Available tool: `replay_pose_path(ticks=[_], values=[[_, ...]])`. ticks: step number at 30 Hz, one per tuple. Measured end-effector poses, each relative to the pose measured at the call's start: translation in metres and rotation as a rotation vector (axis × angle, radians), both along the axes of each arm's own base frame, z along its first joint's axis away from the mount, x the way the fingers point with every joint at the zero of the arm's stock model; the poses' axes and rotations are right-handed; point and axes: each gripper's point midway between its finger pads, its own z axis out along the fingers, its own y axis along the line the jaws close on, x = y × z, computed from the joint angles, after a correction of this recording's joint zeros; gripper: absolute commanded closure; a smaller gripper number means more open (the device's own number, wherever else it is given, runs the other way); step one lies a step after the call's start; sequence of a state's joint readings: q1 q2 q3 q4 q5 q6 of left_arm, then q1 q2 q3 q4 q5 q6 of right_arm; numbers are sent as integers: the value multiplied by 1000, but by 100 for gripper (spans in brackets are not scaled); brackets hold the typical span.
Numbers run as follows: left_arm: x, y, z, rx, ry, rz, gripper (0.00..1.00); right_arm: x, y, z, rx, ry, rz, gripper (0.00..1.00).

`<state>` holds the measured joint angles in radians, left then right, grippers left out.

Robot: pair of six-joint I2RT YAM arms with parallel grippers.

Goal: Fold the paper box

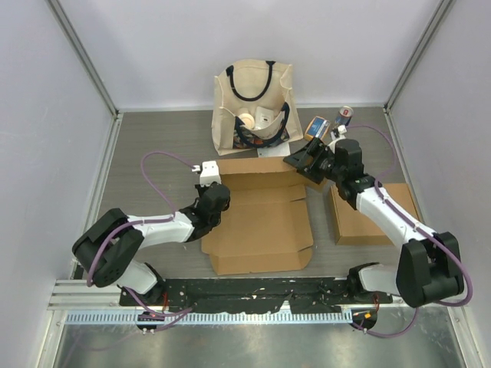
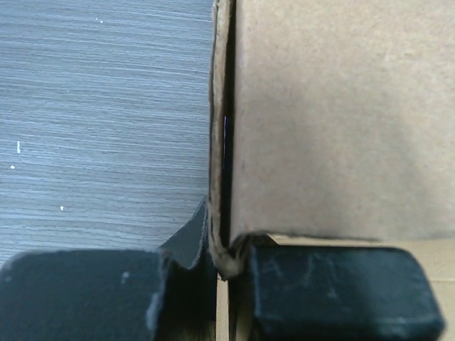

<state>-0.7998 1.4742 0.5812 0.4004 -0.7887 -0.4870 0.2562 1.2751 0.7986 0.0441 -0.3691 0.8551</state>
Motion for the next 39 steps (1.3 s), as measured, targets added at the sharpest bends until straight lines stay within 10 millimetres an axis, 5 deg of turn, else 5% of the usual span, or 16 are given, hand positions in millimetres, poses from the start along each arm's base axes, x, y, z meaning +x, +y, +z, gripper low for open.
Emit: replay_pose_path(ticks=[3,5,7,9,15,19,24,39], values=[[-1,0,0,-9,2,8,100,-6,-19,2,-105,-31,-38,16],[-1,1,0,-21,2,16,100,-20,-39,15,-202,-95,-86,26],[-2,1,0,-26,3,18,100,-37,-54,30,-264,-201,-136,78],[-2,1,0,-32,5,21,100,-55,-56,26,-301,-259,-147,99],[-4,2,0,-40,6,22,100,-67,-36,-63,-503,-180,-139,99],[-4,2,0,-40,7,21,100,-62,-57,-115,-658,-91,-218,99],[-5,3,-1,-41,7,20,100,-45,-72,-122,-723,-112,-332,99],[-6,3,-1,-43,8,14,100,-25,-69,-153,-679,-154,-411,99]])
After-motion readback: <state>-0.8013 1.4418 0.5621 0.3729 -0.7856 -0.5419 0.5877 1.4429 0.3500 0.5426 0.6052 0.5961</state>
